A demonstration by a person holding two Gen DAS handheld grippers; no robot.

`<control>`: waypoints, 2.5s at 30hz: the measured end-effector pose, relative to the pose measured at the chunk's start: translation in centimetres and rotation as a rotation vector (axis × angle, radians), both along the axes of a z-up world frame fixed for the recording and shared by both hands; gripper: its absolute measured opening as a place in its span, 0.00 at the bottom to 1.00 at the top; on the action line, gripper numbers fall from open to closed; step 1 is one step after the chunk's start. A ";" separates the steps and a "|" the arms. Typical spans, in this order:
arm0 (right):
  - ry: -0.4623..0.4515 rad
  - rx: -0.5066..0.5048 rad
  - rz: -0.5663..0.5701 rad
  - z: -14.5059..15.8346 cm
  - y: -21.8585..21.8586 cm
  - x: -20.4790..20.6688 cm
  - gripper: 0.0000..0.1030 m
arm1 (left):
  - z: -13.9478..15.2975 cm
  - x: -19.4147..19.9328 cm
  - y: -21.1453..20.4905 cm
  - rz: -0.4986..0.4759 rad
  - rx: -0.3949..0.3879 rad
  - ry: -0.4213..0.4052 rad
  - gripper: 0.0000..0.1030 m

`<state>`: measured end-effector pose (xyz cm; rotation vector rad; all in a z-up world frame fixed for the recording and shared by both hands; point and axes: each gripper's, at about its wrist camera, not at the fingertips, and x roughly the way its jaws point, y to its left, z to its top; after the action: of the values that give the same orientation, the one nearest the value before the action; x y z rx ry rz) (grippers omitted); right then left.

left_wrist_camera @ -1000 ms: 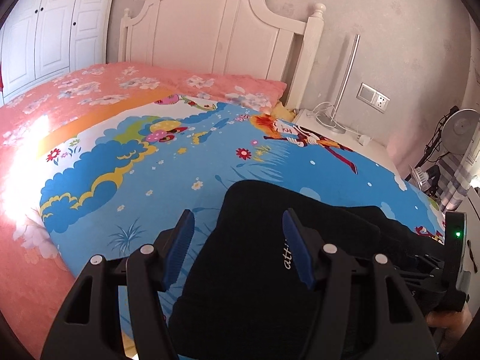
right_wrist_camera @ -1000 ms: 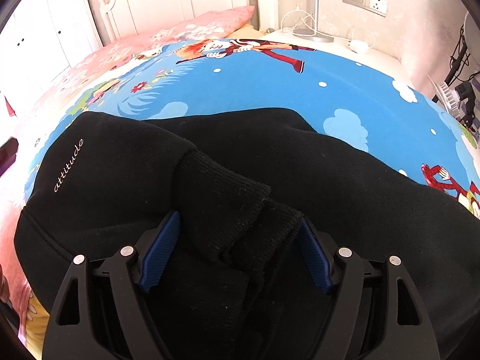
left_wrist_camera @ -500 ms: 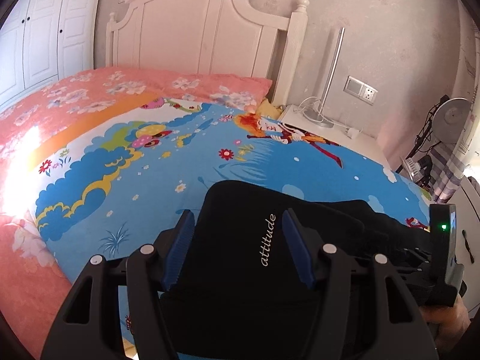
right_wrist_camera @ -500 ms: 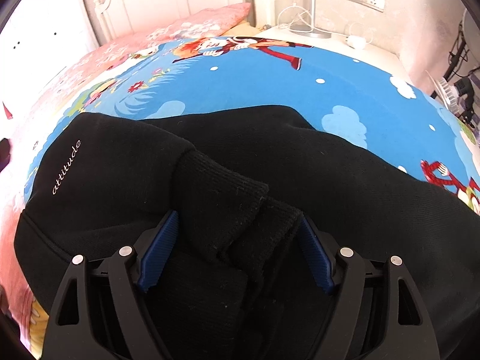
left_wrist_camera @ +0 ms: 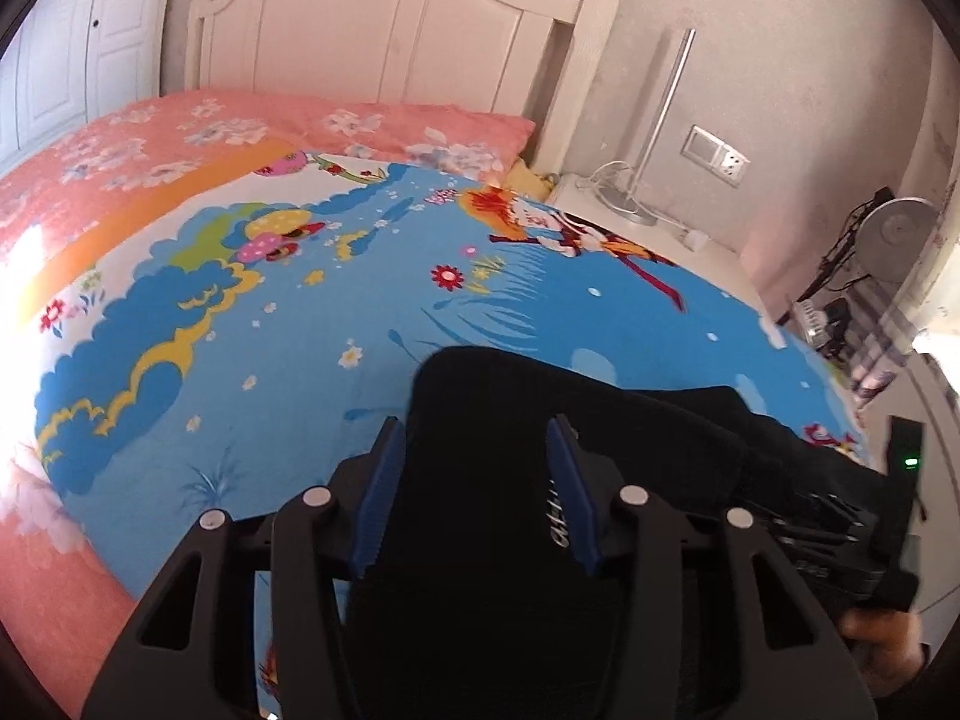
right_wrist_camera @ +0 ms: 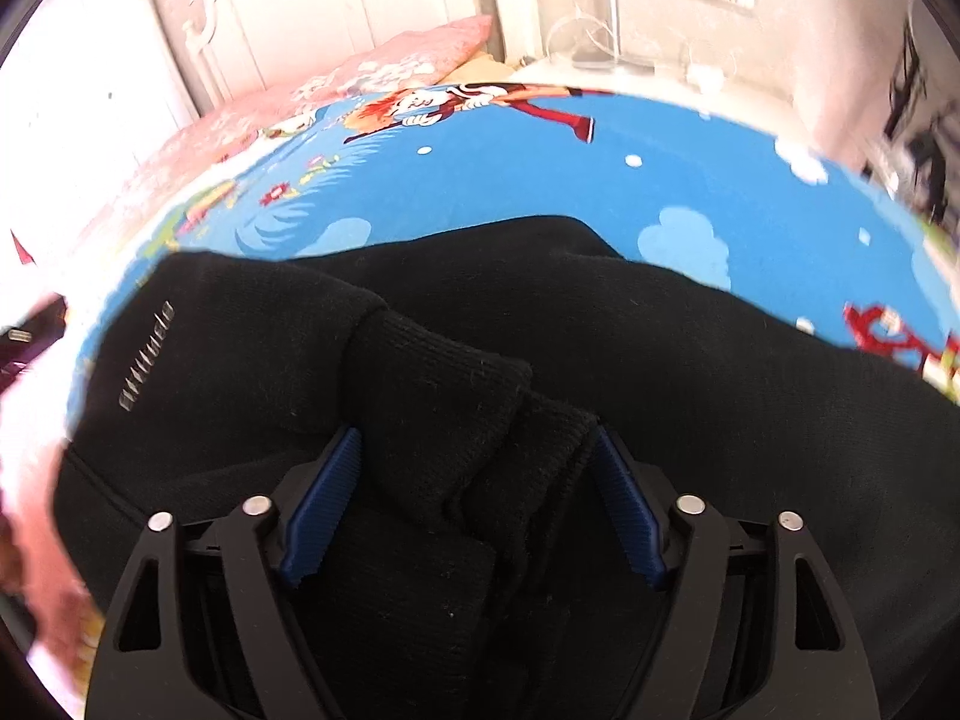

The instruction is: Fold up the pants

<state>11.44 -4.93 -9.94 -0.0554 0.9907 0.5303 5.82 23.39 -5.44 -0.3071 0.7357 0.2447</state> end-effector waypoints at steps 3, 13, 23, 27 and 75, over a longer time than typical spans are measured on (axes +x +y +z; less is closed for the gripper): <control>0.053 0.031 -0.007 0.5 -0.7 0.0 0.48 | -3.2 3.9 1.0 -0.060 0.000 0.190 0.48; 0.045 0.040 -0.230 4.6 -6.9 -0.3 0.29 | 1.6 -4.1 -10.1 -0.465 0.130 -0.053 0.47; -0.176 0.033 -0.004 9.2 -0.3 -3.6 0.81 | -3.7 -2.4 -15.5 -0.559 -0.083 0.012 0.33; -0.212 -0.034 0.011 7.7 1.5 -4.7 0.66 | -0.9 -4.8 -7.8 -0.365 -0.283 -0.098 0.34; -0.382 -0.452 0.062 0.4 8.1 -2.0 0.50 | -4.1 10.9 5.2 -0.180 -0.185 0.184 0.30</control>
<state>9.47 3.15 -9.52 -0.5725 0.7182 0.3258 16.74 28.62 -9.50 -0.3947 0.9649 0.0339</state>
